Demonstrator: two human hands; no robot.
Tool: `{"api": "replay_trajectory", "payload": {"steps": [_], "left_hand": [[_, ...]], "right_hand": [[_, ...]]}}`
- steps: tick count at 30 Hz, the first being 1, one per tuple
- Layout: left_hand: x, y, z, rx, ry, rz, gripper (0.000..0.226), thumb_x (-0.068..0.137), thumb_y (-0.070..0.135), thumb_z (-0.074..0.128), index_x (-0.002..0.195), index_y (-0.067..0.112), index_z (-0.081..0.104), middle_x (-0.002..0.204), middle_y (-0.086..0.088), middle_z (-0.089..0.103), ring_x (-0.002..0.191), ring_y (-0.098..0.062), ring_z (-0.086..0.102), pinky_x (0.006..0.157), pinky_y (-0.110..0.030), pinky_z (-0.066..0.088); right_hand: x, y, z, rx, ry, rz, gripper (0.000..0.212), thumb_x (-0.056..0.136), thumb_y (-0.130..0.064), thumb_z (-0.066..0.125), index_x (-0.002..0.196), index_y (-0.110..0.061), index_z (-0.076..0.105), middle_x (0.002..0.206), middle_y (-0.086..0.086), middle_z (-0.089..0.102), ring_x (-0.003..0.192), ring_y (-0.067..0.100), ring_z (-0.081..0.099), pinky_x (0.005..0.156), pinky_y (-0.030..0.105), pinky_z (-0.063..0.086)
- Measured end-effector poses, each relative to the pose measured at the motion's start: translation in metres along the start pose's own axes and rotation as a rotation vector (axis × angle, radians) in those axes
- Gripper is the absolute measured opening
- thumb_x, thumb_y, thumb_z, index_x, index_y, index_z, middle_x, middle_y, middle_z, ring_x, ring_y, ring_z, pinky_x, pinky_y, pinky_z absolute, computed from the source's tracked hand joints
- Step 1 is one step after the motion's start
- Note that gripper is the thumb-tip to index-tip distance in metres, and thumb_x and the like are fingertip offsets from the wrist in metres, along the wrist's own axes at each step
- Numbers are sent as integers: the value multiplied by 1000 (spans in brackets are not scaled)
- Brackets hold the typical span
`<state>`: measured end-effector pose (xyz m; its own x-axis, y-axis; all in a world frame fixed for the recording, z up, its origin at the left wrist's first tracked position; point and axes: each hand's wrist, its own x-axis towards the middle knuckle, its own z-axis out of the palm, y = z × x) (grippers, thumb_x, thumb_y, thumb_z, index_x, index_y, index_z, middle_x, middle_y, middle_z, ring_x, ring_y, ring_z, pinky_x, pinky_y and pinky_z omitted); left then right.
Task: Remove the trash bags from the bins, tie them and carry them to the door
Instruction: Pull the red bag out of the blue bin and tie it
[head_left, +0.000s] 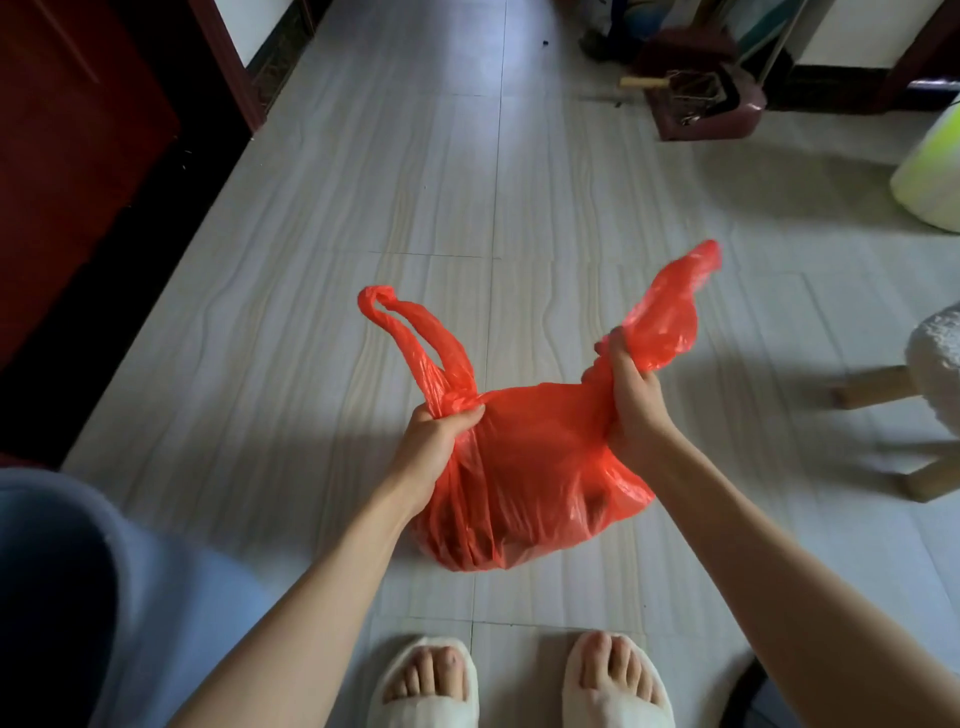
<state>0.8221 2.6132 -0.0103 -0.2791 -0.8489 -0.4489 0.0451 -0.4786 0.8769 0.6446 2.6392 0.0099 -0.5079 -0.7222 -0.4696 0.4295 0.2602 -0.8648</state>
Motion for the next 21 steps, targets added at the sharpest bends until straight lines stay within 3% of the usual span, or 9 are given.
{"api": "replay_trajectory", "payload": {"steps": [2,4,7,10,13,15,18,21], "left_hand": [[0,-2,1,-48,26,-39,16,85,4,58,78,14,68,61,6,72,61,-7,69,64,-18,55],[0,-7,0,-115,5,-109,16,85,4,57,78,13,68,63,3,72,60,-11,69,64,-23,56],[-1,-15,-2,-135,13,-138,13,84,6,59,77,12,68,65,0,73,63,-15,69,76,-33,51],[-3,-17,-2,-109,25,-72,16,85,6,58,79,14,71,71,0,74,74,-17,69,86,-35,49],[-8,-17,-1,-129,-134,-38,26,89,4,48,94,14,72,98,-5,73,100,-25,65,94,-36,47],[-10,-15,3,-190,-217,-43,31,90,5,43,89,13,73,104,-9,71,104,-25,65,96,-37,47],[-7,-16,16,-337,-132,-72,37,90,4,38,67,11,67,71,-7,73,77,-19,71,83,-34,51],[4,-26,23,-321,120,-118,30,92,2,33,69,8,51,36,6,46,41,-11,58,61,-24,45]], "right_hand": [[-5,-2,-5,79,-186,57,21,85,-31,60,71,-20,50,51,-9,50,49,5,52,50,21,48],[-9,2,-10,-64,-296,26,13,76,-13,69,78,-16,56,57,-5,56,51,8,57,51,23,52],[-4,20,-15,-495,-166,-113,13,78,2,66,90,-4,63,70,1,59,62,8,56,64,26,49],[1,32,-14,-625,-61,-193,8,84,-5,60,76,-7,60,68,3,56,61,9,54,58,26,44],[5,44,-16,-749,-27,-184,14,87,-8,57,92,3,64,84,12,65,82,18,58,65,25,40],[5,56,-16,-868,-46,-172,19,87,-7,53,98,4,64,96,17,68,93,24,62,71,27,42],[4,66,-14,-919,-30,-182,18,85,0,47,95,5,62,97,21,67,96,28,62,67,24,36],[-2,63,-7,-622,-2,-158,18,89,-6,50,99,-1,65,100,18,68,96,24,62,78,29,45]]}}
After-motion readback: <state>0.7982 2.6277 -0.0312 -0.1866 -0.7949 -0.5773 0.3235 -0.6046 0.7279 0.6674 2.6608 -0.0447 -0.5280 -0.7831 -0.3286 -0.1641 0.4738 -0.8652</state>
